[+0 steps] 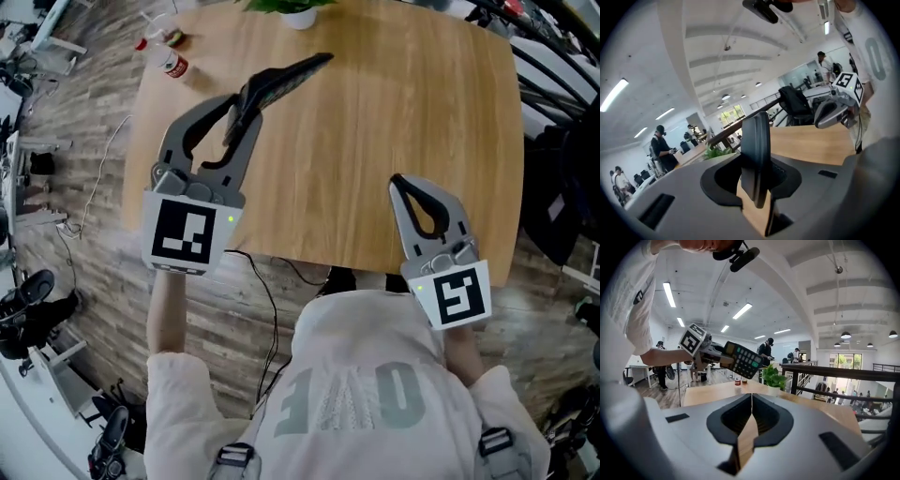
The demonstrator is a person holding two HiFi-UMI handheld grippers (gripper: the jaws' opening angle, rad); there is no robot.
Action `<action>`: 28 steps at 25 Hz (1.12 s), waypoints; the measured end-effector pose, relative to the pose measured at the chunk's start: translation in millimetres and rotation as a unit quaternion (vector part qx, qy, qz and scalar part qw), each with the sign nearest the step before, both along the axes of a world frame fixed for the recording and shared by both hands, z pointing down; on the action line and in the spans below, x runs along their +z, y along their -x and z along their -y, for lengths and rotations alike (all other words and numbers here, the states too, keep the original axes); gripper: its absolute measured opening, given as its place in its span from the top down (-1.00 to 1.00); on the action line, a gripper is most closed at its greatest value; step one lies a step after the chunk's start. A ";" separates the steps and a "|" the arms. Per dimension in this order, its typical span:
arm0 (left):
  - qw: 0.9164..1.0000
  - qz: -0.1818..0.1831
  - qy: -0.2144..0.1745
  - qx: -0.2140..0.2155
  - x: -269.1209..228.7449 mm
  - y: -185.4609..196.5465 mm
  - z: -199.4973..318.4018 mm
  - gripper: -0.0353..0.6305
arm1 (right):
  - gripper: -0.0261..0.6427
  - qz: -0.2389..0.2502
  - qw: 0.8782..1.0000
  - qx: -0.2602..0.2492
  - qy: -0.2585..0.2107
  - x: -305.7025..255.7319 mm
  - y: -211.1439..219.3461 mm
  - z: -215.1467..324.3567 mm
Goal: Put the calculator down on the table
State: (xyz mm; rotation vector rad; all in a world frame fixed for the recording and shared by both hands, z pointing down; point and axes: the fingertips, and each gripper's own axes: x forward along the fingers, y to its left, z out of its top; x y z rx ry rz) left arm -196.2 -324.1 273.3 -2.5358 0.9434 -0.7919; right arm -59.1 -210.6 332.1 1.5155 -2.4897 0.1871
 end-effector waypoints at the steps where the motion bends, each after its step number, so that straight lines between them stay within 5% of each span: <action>1: 1.000 0.016 0.006 0.023 9.3 -5.4 5.9 0.56 | 0.86 0.002 1.000 0.007 0.006 1.6 -0.7 -1.7; 5: 0.985 0.118 0.054 0.114 58.3 -17.3 18.6 0.56 | 0.86 0.006 0.999 0.042 0.035 5.7 -5.5 -10.1; 12: 0.920 0.290 0.141 0.222 146.7 -27.9 44.8 0.56 | 0.86 -0.005 0.997 0.058 0.053 26.4 -3.8 -9.1; 14: 0.888 0.339 0.171 0.261 170.3 -30.5 40.5 0.56 | 0.86 0.017 0.995 0.061 0.073 32.7 -3.5 -14.6; 18: 0.796 0.412 0.265 0.354 207.2 -28.3 22.1 0.56 | 0.86 0.024 0.993 0.067 0.091 45.1 -5.4 -18.9; 20: 0.759 0.432 0.310 0.376 222.4 -27.7 15.7 0.56 | 0.86 0.019 0.993 0.071 0.094 50.4 -6.6 -19.9; 25: 0.697 0.456 0.382 0.400 249.1 -30.9 5.5 0.56 | 0.86 0.023 0.991 0.076 0.109 59.0 -11.6 -24.1; 28: 0.649 0.462 0.457 0.396 263.5 -30.9 -1.4 0.56 | 0.86 0.026 0.989 0.082 0.117 66.6 -18.5 -21.6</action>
